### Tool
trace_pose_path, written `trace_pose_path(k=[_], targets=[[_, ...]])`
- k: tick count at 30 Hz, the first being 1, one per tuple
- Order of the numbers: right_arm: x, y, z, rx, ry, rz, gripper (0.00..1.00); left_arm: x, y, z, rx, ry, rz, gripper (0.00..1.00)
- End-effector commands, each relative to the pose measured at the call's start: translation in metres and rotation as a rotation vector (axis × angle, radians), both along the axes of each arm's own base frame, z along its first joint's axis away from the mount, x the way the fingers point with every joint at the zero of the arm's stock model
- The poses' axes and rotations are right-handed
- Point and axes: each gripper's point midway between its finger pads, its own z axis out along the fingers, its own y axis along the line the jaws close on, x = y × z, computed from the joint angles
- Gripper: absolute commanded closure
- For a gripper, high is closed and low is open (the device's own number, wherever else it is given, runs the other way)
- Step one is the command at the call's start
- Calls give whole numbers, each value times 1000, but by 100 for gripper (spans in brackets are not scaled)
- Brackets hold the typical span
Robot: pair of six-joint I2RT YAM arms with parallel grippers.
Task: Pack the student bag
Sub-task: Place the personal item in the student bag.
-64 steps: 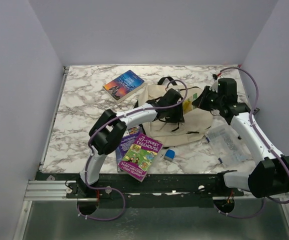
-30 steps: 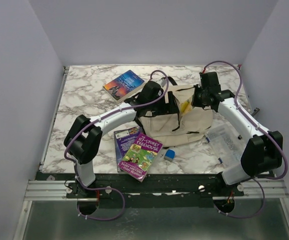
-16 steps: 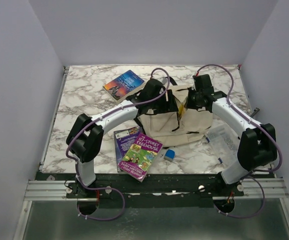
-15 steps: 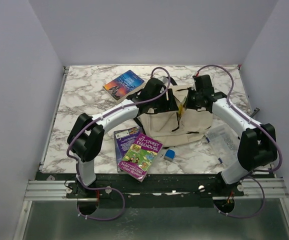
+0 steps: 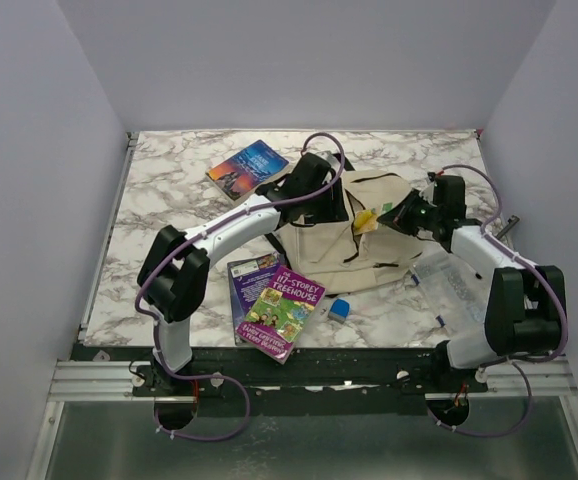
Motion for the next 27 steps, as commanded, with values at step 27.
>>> trace_pose_path(k=[27], targets=[[-18,41,-26,246,104,269,99,17,-15,-12,165,30,-33,58]])
